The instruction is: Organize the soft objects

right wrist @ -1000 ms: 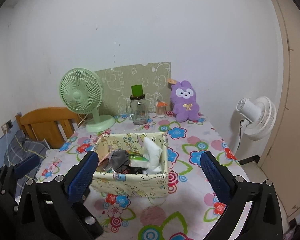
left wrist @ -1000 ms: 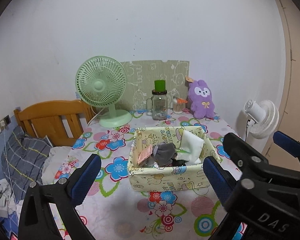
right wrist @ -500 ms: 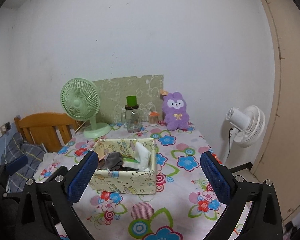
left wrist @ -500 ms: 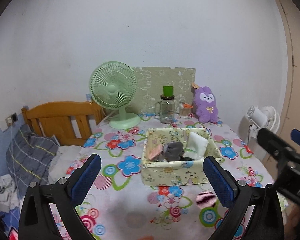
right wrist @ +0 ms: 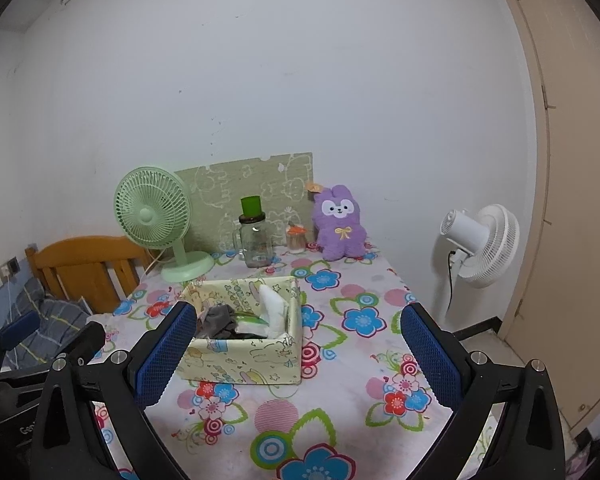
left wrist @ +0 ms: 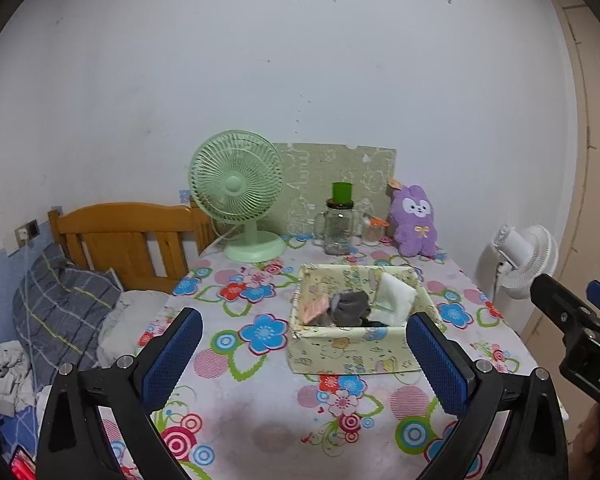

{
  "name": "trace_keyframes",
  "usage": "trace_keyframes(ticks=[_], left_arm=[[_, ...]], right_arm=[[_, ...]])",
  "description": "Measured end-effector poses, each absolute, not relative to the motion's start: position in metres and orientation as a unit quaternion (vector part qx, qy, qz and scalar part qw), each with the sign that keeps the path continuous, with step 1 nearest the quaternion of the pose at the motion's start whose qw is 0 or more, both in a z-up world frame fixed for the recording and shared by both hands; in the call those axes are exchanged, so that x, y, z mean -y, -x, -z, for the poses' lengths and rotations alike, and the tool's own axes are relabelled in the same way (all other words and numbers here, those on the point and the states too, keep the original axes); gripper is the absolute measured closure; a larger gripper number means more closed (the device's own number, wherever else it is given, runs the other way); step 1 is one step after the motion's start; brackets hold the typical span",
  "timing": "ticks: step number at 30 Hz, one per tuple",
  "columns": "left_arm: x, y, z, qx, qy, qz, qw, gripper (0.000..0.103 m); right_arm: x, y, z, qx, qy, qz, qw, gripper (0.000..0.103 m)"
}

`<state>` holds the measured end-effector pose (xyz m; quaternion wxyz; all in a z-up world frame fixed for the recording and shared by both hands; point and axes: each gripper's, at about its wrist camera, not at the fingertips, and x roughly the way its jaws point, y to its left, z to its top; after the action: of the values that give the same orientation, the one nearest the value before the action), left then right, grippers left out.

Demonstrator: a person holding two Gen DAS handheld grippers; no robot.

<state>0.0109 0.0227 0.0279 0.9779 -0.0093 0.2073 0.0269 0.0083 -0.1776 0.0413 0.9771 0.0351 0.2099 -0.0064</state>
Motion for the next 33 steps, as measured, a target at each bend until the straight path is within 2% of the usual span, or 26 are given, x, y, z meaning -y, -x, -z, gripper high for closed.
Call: trace_keyframes(ticks=[33], left_arm=[[-0.0230, -0.0071, -0.0293, -0.209, 0.018, -0.016, 0.978, 0.000]], right_arm=[[0.1743, -0.0065, -0.0426, -0.208, -0.031, 0.002, 0.978, 0.000]])
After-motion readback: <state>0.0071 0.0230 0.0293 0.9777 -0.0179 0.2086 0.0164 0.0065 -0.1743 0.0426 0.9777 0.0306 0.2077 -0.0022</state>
